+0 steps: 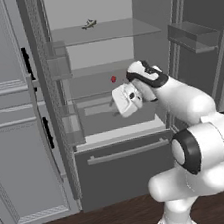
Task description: Take the strawberry from the fridge and place it on top of the pancake, located on the dining counter.
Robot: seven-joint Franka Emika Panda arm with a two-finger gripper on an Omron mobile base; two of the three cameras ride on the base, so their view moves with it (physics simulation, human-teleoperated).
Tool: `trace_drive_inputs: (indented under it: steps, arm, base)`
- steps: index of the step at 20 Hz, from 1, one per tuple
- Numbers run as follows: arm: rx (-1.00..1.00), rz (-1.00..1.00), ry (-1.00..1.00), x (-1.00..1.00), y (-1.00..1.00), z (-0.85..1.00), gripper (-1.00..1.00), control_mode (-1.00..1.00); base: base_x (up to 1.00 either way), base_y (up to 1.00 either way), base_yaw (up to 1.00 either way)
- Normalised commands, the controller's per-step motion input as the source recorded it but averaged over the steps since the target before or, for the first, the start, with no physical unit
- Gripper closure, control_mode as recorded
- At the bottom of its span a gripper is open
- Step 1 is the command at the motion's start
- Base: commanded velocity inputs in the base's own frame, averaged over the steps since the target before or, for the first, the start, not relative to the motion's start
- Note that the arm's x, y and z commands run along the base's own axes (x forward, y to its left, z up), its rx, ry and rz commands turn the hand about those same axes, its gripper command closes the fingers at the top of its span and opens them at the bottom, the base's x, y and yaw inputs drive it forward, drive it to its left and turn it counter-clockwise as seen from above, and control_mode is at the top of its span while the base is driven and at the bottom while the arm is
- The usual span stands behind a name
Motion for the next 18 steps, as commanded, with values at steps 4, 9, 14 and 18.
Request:
trace_drive_inputs:
  steps: [4,9,14,18]
  arm:
    - [-0.80,0.11,-0.24,0.00,-0.61,-0.34,-1.00,-1.00]
    - [-0.72,0.33,-0.21,-0.10,-0.71,-0.36,-1.00,-1.00]
    - [-0.36,0.72,-0.33,-0.70,-0.70,0.05,-1.00,-1.00]
    - [-0.29,0.54,-0.17,-0.48,-0.29,0.28,-1.00,-1.00]
  base:
    - [0.00,0.00,0.00]
    - [0.00,0.00,0.00]
    - [0.00,0.00,0.00]
    - [0.00,0.00,0.00]
